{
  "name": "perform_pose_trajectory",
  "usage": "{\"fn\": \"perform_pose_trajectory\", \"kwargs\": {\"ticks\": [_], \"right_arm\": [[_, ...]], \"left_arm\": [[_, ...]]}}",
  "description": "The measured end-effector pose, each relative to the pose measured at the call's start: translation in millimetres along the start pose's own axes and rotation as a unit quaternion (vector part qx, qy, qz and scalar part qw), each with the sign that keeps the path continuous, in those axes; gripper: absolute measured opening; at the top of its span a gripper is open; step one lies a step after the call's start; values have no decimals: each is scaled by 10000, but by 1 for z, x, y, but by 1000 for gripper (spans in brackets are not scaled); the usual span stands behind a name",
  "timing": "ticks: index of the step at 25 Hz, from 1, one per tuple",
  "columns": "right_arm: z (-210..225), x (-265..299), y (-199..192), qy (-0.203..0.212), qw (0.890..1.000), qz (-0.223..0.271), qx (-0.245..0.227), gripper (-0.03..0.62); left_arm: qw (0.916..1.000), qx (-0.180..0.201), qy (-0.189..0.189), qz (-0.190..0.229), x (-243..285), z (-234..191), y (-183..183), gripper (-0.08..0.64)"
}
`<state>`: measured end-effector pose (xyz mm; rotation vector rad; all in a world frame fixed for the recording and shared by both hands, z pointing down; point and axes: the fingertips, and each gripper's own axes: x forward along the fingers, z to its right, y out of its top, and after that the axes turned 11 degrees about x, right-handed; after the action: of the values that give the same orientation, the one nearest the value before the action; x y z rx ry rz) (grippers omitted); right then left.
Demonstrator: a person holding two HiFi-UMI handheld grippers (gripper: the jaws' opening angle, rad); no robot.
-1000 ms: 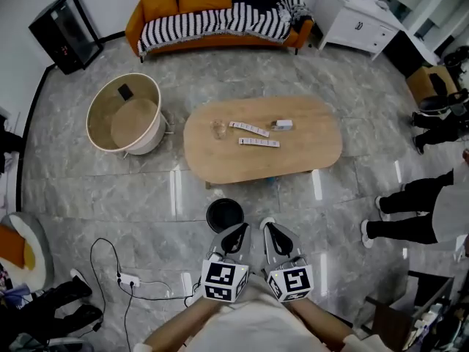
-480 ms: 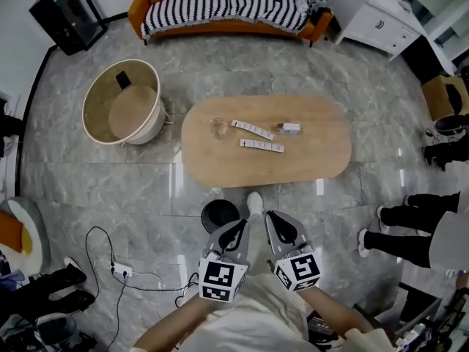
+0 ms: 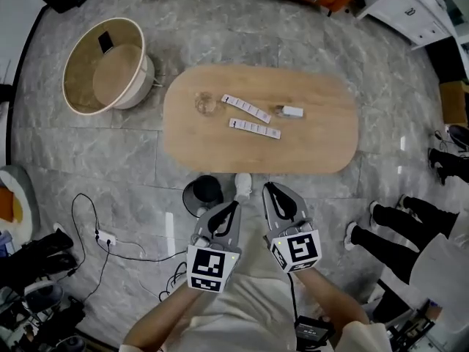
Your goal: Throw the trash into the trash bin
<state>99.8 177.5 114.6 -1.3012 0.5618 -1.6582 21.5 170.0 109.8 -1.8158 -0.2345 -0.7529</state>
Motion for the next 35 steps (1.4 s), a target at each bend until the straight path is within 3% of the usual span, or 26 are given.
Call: {"fn": "perform_pose_trajectory", "kwargs": {"ticks": [12, 15, 18, 26, 35], "right_arm": [[109, 85, -41, -84, 9980, -467, -415, 124], [133, 105, -59, -193, 9955, -761, -530, 64], [153, 124, -80, -223, 9918, -1035, -721, 126], [189, 167, -137, 68, 9754, -1690, -1417, 201], [224, 214, -192, 177, 9500, -2109, -2296, 187]], "left_arm": [[9987, 130, -82, -493, 115, -15, -35, 0], [9978, 69, -104, -652, 136, -19, -45, 0], [9973, 32, -107, -729, 154, -25, -53, 0], [9961, -73, -139, -868, 198, -33, -87, 0], [9954, -291, 81, -906, 244, -50, -113, 0]]}}
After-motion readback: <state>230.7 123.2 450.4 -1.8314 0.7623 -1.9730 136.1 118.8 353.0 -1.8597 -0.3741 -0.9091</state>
